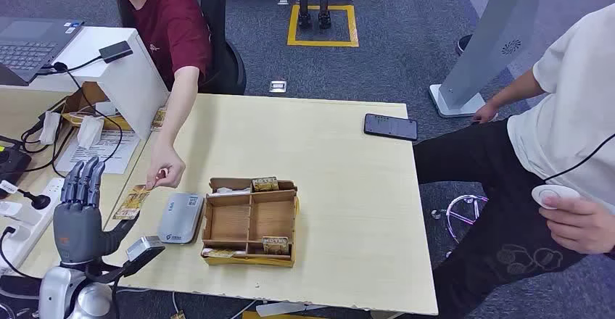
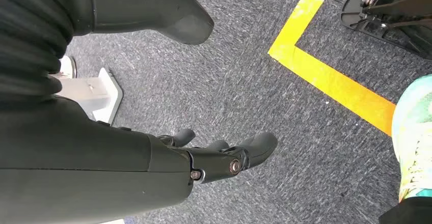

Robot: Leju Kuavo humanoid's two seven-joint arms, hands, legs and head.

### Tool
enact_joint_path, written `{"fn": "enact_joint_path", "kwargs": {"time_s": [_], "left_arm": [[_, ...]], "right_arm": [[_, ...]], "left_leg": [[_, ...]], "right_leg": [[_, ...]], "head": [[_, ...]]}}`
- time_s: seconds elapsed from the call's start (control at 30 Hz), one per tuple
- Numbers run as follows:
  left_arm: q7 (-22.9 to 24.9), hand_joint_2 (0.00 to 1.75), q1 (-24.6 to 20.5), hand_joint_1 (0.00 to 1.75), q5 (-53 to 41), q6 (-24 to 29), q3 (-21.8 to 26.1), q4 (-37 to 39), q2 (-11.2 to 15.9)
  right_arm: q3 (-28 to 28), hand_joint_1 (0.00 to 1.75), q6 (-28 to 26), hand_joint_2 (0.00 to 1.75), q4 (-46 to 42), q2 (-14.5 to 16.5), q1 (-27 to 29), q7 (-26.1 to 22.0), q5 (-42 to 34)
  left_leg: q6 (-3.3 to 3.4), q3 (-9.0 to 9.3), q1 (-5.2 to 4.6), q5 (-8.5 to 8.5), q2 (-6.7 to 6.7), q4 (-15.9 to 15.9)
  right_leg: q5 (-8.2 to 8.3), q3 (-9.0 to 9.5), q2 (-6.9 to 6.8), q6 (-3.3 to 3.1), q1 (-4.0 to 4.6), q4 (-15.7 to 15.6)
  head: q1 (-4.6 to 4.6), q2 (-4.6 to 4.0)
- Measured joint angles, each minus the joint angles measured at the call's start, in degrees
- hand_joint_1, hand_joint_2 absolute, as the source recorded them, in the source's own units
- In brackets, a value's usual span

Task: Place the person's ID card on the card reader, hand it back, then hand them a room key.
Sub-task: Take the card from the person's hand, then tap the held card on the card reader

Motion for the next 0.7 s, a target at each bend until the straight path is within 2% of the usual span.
{"fn": "enact_joint_path", "kwargs": {"time_s": [0.5, 0.7], "left_arm": [[1.5, 1.75, -0.2, 1.75, 6.4, 0.0, -3.9, 1.1, 2.5], [0.9, 1.75, -0.2, 1.75, 14.4, -0.5, -5.9, 1.1, 3.2]], "right_arm": [[0.6, 0.00, -0.9, 1.75, 0.0, 0.0, 0.0, -0.2, 0.0], [0.8, 0.00, -0.6, 1.75, 0.0, 0.0, 0.0, -0.2, 0.0]], "left_leg": [[0.00, 0.00, 0.00, 0.00, 0.00, 0.0], [0.00, 0.00, 0.00, 0.01, 0.00, 0.0]], "right_leg": [[0.00, 0.00, 0.00, 0.00, 0.00, 0.0], [0.00, 0.00, 0.00, 0.00, 0.00, 0.0]], "head": [[0.01, -0.01], [0.00, 0.00]]}}
